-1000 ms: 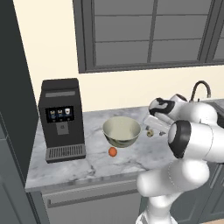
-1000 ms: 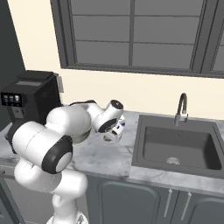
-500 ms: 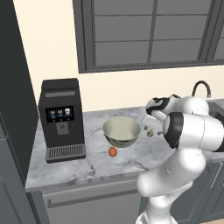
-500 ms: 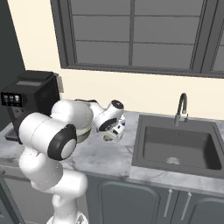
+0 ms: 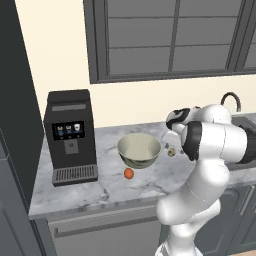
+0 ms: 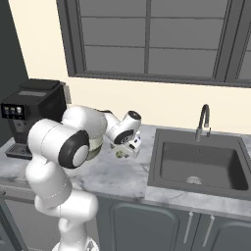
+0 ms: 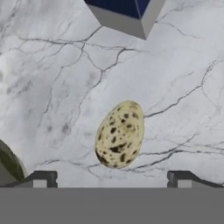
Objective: Gather the eggs and milk located in the vicinity of the sink area and place them right next to the bowl.
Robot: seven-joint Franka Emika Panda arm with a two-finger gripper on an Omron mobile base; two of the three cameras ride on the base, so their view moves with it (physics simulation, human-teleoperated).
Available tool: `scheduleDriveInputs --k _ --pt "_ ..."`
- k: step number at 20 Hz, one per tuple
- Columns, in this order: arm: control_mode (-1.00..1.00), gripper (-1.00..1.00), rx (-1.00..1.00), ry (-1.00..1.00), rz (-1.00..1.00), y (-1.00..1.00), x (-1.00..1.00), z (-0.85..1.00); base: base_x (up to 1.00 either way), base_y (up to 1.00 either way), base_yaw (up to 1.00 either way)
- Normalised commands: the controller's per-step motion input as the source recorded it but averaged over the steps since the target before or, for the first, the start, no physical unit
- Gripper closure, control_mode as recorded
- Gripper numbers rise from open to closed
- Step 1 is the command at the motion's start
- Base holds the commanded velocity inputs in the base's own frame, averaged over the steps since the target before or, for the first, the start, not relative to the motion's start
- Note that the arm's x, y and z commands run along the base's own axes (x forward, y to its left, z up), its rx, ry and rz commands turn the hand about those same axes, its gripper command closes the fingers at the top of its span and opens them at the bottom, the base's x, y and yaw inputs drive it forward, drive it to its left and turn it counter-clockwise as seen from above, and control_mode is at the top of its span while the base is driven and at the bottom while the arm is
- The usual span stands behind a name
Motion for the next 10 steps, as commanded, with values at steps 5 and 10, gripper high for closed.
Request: scheduleDriveInputs --k 5,10 --pt "-1.0 -1.0 -0.01 0.04 0.0 0.0 0.28 -0.08 0.0 0.0 0.0" --pt "-1.0 -1.0 -0.02 0.04 0.0 0.0 0.11 -0.18 0.0 0.0 0.0"
